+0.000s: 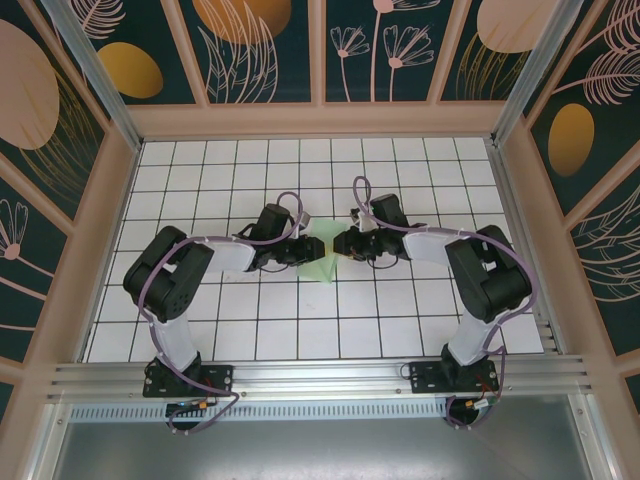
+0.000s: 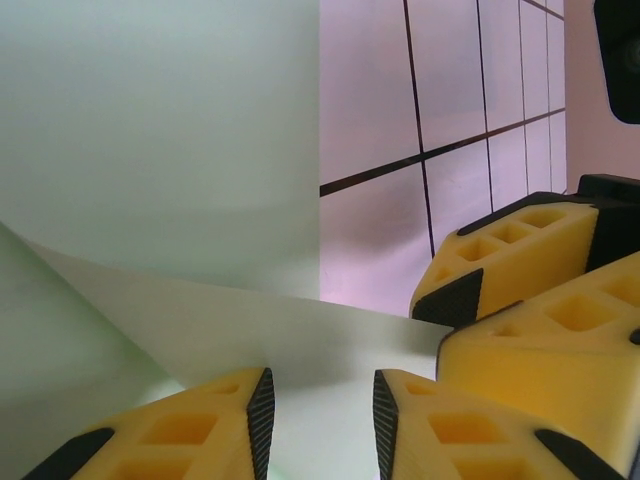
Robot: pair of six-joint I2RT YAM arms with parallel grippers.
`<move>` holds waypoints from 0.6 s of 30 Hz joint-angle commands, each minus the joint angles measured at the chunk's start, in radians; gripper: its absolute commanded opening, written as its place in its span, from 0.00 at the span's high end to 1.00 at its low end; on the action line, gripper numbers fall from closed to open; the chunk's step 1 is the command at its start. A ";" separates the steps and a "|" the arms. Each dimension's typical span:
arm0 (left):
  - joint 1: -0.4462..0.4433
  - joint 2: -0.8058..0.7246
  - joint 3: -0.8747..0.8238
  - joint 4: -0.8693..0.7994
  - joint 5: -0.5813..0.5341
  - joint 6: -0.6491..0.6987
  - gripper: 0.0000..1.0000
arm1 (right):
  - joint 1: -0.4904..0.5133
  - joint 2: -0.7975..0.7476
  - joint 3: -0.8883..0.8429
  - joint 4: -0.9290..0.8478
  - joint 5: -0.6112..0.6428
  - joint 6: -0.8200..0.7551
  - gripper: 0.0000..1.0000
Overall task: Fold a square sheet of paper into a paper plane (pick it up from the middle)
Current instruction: Fold the triangle a second time at the center of the table.
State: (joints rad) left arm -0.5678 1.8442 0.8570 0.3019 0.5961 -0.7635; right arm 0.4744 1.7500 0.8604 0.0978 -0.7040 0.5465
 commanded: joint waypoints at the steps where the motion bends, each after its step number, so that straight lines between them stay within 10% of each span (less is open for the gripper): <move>1: 0.003 0.013 0.028 -0.027 0.001 0.012 0.65 | 0.010 0.023 0.025 -0.014 0.010 -0.026 0.81; 18: -0.012 -0.040 -0.004 0.091 0.046 -0.057 0.66 | 0.011 0.087 0.061 -0.071 0.088 -0.078 0.93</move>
State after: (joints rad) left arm -0.5705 1.8145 0.8639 0.3447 0.6201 -0.7944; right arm 0.4759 1.8172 0.8898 0.0448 -0.6281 0.4995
